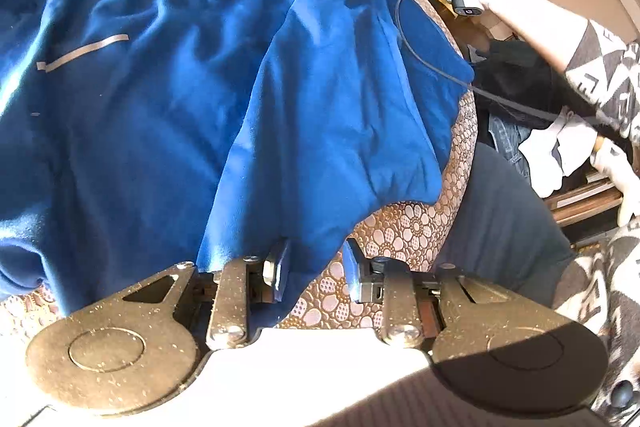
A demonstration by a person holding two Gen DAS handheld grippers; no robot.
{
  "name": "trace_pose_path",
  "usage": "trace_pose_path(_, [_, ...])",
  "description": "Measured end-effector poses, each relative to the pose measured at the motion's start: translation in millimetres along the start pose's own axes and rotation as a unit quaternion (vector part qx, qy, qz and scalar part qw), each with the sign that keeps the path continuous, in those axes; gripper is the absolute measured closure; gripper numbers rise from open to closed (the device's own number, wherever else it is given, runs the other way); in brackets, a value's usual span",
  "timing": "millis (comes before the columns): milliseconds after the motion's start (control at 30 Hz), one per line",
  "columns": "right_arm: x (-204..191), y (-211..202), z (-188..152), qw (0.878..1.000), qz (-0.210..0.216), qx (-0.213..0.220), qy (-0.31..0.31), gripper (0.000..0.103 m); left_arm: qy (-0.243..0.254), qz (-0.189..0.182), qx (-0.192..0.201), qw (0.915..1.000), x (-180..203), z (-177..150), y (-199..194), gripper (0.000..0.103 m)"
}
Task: Fold clothes
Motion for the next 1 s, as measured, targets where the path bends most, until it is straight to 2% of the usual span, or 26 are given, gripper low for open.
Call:
trace_pose_path(67, [3.0,0.9,-2.6,1.000,0.002,-0.018,-0.008,0.000,0.008,0.009,-0.001,0.9999,2.5,-1.2,-0.9,0.076])
trace_pose_path(167, [2.6,-18.7,-13.5,0.999,-0.009,0.016,-0.028,0.000,0.017,0.015,-0.008,0.9997,5.8,-3.3,-2.4,0.076])
trace_pose_path(267, [-6.5,-31.3,-22.9,0.997,0.027,0.000,-0.067,0.000,0.010,0.012,-0.002,0.9999,6.2,-5.8,-2.4,0.076])
trace_pose_path(400, [-30.9,-39.2,-16.6,0.991,0.003,0.018,-0.132,0.000,0.001,0.009,0.005,0.9999,4.7,-8.8,-4.0,0.076])
trace_pose_path(633, [-56.1,-7.9,27.1,0.995,-0.001,0.004,-0.095,0.000,-0.017,-0.001,0.016,0.9997,0.4,-12.1,-5.8,0.076])
trace_pose_path(733, [-60.8,17.6,30.1,0.997,0.001,-0.020,-0.080,0.000,-0.018,-0.004,0.018,0.9997,-0.7,-12.7,-6.0,0.076])
trace_pose_path(833, [-65.6,32.1,28.0,0.996,-0.017,-0.027,-0.089,0.000,-0.010,-0.005,0.017,0.9998,-1.0,-12.9,-6.0,0.076])
trace_pose_path(1000, [-71.1,32.0,38.9,0.995,-0.027,-0.011,-0.095,0.000,-0.011,-0.013,0.016,0.9997,-3.5,-12.8,-6.1,0.076])
Point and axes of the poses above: each gripper's, at about its wrist camera, not at the fingertips, and y roughly the way its jaws point, x to its right, z to its top, the point moved 3 cm from there along y, roughly the way its jaws point, and after that the axes turned 8 degrees about -x, right-handed, at the moved point
